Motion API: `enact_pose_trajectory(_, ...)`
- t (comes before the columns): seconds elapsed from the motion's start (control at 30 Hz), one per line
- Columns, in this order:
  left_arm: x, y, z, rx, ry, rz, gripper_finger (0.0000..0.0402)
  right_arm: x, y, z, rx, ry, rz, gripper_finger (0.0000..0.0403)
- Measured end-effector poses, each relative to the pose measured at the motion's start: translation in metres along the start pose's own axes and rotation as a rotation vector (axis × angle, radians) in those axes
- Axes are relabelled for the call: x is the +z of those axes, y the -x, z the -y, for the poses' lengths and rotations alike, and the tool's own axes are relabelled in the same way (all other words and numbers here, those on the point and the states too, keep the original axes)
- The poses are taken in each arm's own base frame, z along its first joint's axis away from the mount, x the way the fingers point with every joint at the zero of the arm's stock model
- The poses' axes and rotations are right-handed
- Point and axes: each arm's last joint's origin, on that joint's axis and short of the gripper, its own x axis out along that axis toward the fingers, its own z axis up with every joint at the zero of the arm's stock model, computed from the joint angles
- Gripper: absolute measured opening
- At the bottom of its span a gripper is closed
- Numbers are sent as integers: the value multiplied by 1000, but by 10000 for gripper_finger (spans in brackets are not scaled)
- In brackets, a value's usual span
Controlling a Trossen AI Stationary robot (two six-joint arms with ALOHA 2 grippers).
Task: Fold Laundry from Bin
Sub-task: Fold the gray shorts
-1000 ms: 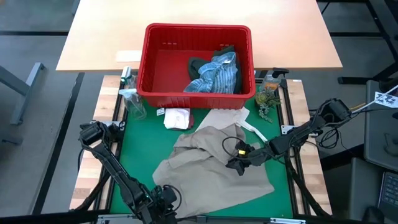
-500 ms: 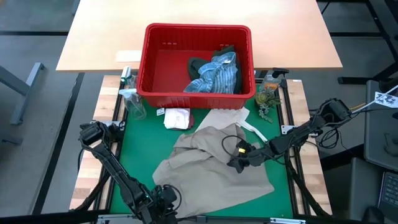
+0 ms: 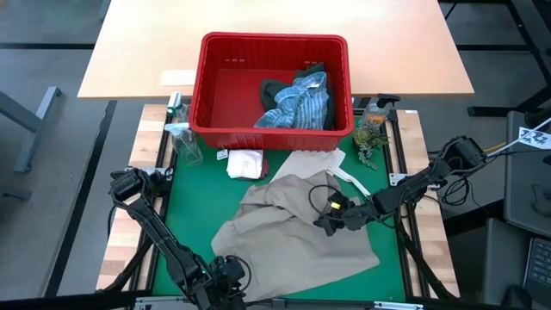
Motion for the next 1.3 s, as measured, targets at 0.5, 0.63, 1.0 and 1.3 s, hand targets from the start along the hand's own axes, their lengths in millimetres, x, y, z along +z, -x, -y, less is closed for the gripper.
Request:
enact_pose_trajectory(0.5,0,0,0,0,-18,0,156,4,0,-6,51,-21,110,133)
enact_pose_trajectory(0.63,0,0,0,2,-36,13,156,5,0,-6,47,-20,128,117)
enact_pose_trajectory(1.0,2,0,0,7,-50,58,156,8,1,-12,81,82,200,19)
enact_pose_trajectory(1.3,8,1,11,-87,39,238,156,30,18,-23,143,189,286,7)
